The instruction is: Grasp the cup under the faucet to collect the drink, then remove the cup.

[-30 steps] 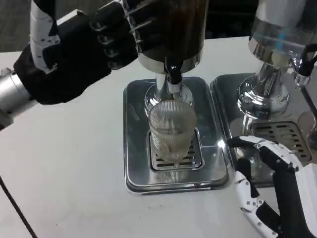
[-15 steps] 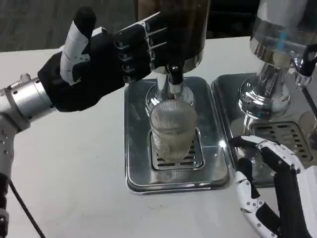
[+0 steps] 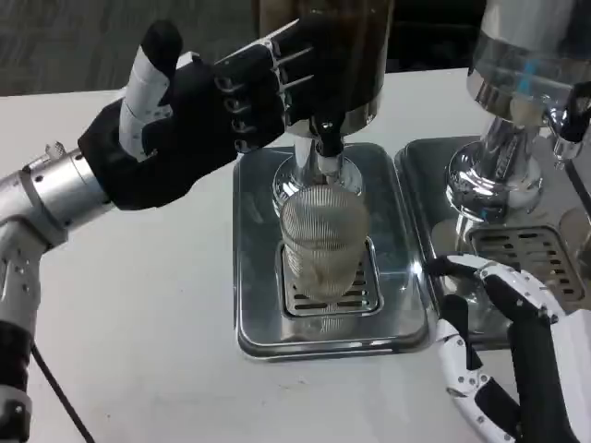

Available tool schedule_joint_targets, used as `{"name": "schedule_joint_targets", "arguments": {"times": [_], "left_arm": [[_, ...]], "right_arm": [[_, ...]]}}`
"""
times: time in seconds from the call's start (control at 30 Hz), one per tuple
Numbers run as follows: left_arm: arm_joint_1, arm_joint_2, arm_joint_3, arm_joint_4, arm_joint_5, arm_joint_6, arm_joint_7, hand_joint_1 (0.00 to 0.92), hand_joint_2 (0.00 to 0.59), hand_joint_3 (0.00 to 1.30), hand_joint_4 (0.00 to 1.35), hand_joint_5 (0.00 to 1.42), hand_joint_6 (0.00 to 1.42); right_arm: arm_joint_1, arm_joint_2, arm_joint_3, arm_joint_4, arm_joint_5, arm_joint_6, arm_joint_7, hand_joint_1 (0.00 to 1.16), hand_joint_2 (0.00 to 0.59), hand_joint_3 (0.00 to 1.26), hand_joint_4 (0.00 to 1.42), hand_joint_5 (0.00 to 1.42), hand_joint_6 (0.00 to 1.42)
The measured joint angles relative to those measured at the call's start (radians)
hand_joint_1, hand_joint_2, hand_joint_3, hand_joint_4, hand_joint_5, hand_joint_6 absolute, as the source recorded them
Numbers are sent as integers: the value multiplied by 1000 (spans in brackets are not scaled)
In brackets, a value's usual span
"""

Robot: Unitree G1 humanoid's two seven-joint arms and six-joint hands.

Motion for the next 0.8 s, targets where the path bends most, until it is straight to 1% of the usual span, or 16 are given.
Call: {"name": "schedule_joint_targets", "arguments": {"times": [0.27, 0.47, 0.53, 0.8], "left_arm": [[3, -34, 15, 4, 0, 0, 7, 0, 14, 3, 0, 29, 2], [3, -36, 17, 21, 3, -4, 8, 0, 14, 3, 0, 32, 5], [3, -37, 16, 34, 26, -6, 8, 0, 14, 1, 0, 30, 5], [4, -47, 12, 73, 52, -31, 8, 0, 14, 0, 0, 23, 6]], "right_arm": [[-3, -7, -3, 2, 1, 0, 0, 418, 573, 490, 375, 333, 216], [-4, -14, -3, 2, 3, 1, 0, 417, 573, 491, 375, 334, 216], [-5, -15, -5, 2, 4, 1, 0, 417, 573, 491, 375, 334, 216], [-5, -15, -7, 2, 5, 1, 0, 417, 573, 491, 375, 334, 216]]}}
